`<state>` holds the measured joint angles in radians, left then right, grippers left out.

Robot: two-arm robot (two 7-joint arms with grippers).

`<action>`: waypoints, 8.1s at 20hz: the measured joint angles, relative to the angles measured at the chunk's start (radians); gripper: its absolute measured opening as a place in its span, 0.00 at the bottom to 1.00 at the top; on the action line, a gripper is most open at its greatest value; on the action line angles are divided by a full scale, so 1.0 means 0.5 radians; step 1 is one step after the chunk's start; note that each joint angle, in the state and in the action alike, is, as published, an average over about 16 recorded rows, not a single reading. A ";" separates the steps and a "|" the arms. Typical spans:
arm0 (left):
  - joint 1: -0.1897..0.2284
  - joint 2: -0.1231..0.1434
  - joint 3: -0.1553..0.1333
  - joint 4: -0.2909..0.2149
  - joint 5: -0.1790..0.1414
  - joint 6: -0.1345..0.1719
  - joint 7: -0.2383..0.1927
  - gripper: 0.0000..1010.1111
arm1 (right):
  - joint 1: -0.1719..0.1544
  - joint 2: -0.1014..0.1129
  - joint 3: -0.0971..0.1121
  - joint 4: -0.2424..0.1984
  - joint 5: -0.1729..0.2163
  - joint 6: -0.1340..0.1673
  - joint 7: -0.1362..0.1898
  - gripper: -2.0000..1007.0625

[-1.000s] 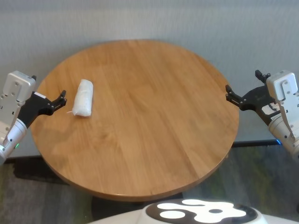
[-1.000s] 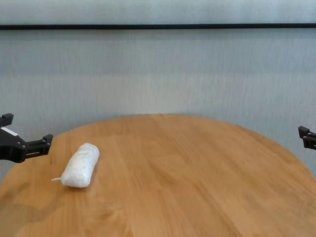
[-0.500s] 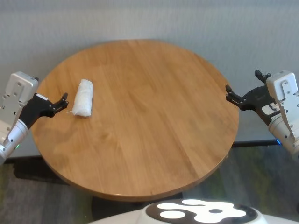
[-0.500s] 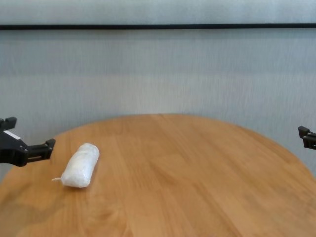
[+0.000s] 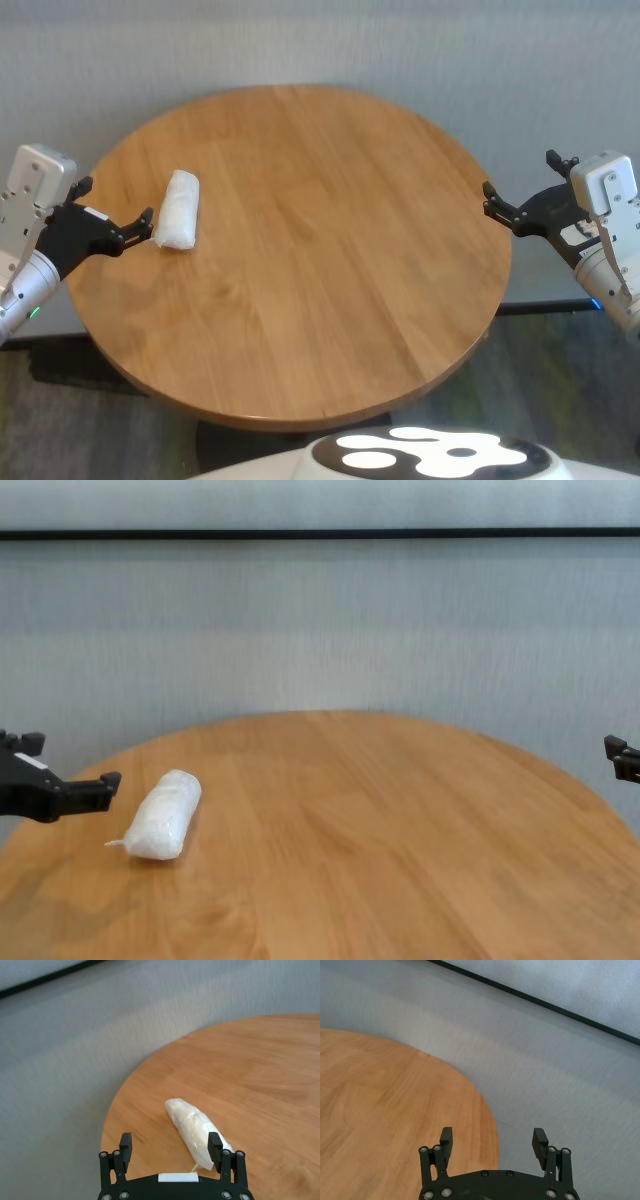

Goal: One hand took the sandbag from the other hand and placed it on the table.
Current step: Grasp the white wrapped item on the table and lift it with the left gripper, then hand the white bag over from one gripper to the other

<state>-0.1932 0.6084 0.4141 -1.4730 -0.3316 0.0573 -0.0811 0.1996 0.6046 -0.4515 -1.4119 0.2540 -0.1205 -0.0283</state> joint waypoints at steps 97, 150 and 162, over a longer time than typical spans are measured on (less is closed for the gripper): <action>-0.696 -0.660 0.063 0.719 0.145 1.218 -0.121 0.97 | 0.000 0.000 0.000 0.000 0.000 0.000 0.000 0.99; -0.700 -0.671 0.048 0.720 0.133 1.215 -0.133 0.57 | 0.000 0.000 0.000 0.000 0.000 0.000 0.000 0.99; -0.704 -0.660 0.059 0.717 0.182 1.111 -0.243 0.57 | 0.000 0.000 0.000 0.000 0.000 0.000 0.000 0.99</action>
<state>-0.5450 0.2787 0.4434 -1.1147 -0.2407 0.6130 -0.2028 0.1996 0.6046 -0.4515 -1.4119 0.2540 -0.1205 -0.0283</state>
